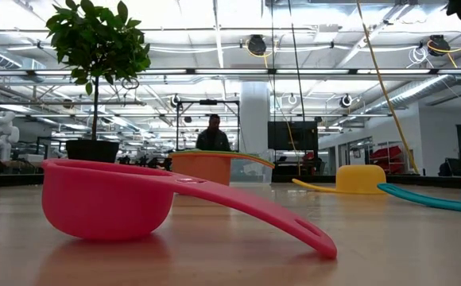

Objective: Nest measuring cups in basket
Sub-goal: Stack the dark blue measuring cup on top of the green measuring cup

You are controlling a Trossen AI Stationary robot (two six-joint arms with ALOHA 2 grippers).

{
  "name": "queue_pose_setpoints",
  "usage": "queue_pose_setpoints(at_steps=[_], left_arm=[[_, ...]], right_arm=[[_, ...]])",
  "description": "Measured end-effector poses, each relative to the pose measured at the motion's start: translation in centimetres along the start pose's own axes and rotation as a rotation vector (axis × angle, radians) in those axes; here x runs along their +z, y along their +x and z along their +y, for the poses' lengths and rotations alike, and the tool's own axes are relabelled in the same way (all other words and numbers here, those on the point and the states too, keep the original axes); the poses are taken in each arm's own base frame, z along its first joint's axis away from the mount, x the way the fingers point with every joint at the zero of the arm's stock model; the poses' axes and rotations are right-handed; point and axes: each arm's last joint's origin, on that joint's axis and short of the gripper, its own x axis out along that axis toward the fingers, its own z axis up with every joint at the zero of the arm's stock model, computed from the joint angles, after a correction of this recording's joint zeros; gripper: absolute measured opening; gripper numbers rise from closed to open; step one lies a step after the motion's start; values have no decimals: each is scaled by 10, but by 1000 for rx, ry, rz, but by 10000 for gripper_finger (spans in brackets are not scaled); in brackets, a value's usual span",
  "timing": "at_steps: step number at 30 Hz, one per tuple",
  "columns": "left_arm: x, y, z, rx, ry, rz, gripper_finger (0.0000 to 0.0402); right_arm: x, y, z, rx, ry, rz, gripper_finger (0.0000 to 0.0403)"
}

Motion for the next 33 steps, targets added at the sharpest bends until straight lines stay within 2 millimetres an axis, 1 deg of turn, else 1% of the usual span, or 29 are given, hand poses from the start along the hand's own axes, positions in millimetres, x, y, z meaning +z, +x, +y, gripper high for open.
queue_pose_setpoints(at_steps=[5, 12, 22, 25, 33], left_arm=[[0, 0, 0, -1, 17, -5, 266], [0, 0, -1, -35, 21, 0, 266], [0, 0, -1, -45, 20, 2, 263], [0, 0, -1, -45, 20, 3, 242], [-2, 0, 0, -37, 41, 27, 143]], right_arm=[[-1, 0, 0, -11, 1, 11, 0], [-4, 0, -3, -90, -9, 30, 0], [-4, 0, -3, -91, -24, 30, 0], [-4, 0, -3, -91, -24, 30, 0], [-4, 0, -3, -90, -24, 30, 0]])
